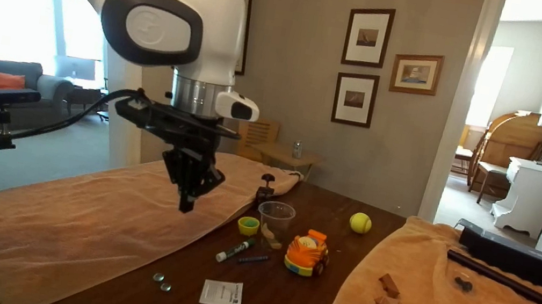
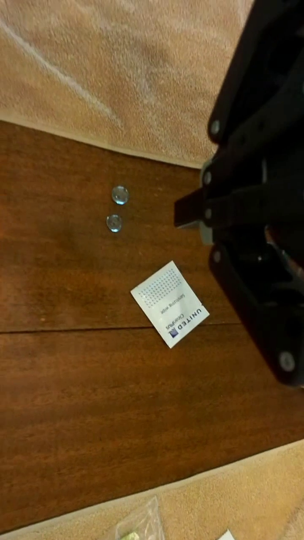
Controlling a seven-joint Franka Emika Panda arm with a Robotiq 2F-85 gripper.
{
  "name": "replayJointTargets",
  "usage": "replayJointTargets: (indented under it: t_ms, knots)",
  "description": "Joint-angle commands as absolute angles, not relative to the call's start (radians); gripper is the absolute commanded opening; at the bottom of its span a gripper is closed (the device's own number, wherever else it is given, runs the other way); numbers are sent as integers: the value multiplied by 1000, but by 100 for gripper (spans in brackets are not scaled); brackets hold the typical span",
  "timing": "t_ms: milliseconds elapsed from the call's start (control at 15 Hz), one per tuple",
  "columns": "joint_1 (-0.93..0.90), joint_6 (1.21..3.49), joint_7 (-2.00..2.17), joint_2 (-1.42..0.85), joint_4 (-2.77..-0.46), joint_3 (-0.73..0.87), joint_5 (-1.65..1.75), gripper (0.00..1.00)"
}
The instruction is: Move the ball to the left
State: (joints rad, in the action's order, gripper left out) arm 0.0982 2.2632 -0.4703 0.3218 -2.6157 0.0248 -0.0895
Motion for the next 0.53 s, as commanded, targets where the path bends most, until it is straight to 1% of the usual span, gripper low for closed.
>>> replayJointTargets:
  t_ms: [0,133,467]
  knots:
    - [48,2230,-441,344,-2615,61,-74,1]
    - [34,2193,-422,377,-2615,59,-74,1]
    - [33,2186,-420,386,-2618,60,-74,1]
